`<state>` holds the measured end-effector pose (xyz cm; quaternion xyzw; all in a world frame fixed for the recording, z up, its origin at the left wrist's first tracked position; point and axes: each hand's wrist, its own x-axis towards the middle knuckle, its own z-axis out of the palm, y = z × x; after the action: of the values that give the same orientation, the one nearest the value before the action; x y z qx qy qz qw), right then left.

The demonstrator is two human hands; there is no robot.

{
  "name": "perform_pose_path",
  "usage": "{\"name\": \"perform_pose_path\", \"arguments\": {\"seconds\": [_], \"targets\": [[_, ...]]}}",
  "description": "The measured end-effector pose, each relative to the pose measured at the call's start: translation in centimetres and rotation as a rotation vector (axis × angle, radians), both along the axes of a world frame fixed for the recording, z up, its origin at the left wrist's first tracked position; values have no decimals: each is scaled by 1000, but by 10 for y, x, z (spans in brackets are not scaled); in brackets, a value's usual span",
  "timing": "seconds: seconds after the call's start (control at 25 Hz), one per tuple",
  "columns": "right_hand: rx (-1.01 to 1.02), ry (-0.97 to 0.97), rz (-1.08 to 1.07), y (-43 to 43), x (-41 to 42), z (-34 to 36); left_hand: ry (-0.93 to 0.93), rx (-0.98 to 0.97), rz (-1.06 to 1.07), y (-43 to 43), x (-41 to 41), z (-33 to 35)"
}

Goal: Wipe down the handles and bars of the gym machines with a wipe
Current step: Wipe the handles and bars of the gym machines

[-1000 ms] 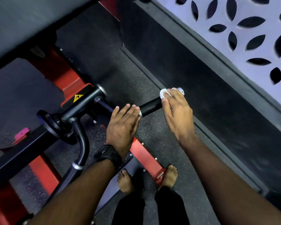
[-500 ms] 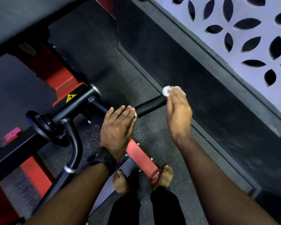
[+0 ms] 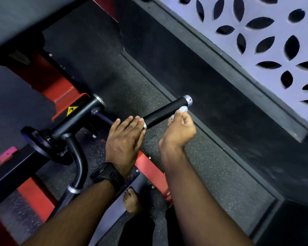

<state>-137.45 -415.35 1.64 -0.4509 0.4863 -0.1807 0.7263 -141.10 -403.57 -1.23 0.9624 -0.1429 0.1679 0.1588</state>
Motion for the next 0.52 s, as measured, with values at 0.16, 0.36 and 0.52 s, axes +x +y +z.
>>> {"name": "perform_pose_path", "arguments": {"seconds": [0.16, 0.36, 0.52], "targets": [[77, 43, 84, 16, -15, 13, 22, 0, -5, 0, 0, 1], [111, 60, 22, 14, -12, 10, 24, -27, 2, 2, 0, -1], [112, 115, 111, 22, -22, 11, 40, -80, 40, 0, 0, 0]]}}
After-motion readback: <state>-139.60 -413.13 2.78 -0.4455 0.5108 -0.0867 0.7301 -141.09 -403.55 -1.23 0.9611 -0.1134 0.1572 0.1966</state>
